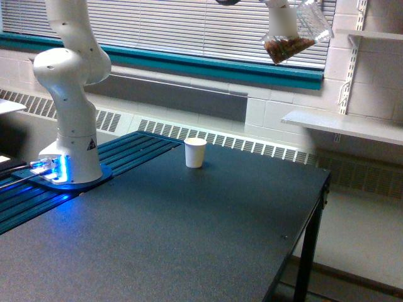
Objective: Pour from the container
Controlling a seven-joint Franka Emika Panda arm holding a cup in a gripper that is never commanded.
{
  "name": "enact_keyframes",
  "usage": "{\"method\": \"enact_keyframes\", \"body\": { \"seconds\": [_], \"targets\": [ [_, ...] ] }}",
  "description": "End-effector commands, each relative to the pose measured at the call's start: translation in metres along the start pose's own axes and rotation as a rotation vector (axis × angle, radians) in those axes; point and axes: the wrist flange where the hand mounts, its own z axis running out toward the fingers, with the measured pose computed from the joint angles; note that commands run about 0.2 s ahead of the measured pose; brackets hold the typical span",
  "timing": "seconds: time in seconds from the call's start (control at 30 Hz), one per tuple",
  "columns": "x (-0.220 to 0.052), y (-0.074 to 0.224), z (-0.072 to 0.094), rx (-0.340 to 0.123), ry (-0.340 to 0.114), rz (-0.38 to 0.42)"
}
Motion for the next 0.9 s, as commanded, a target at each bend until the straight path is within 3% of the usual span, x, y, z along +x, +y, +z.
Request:
{"method": "enact_keyframes", "body": {
  "seconds": [0.03,0.23,0.43,0.9],
  "targets": [
    [-0.005,-0.019,-0.011,0.024,0.007,0.086],
    [-0.03,-0.058,-0.017,0.063,-0.013,0.074],
    [-0.032,-0.061,-0.016,0.065,-0.016,0.122],
    [-0.055,-0.067,-0.015,0.034,-0.036,0.079]
  ]
}}
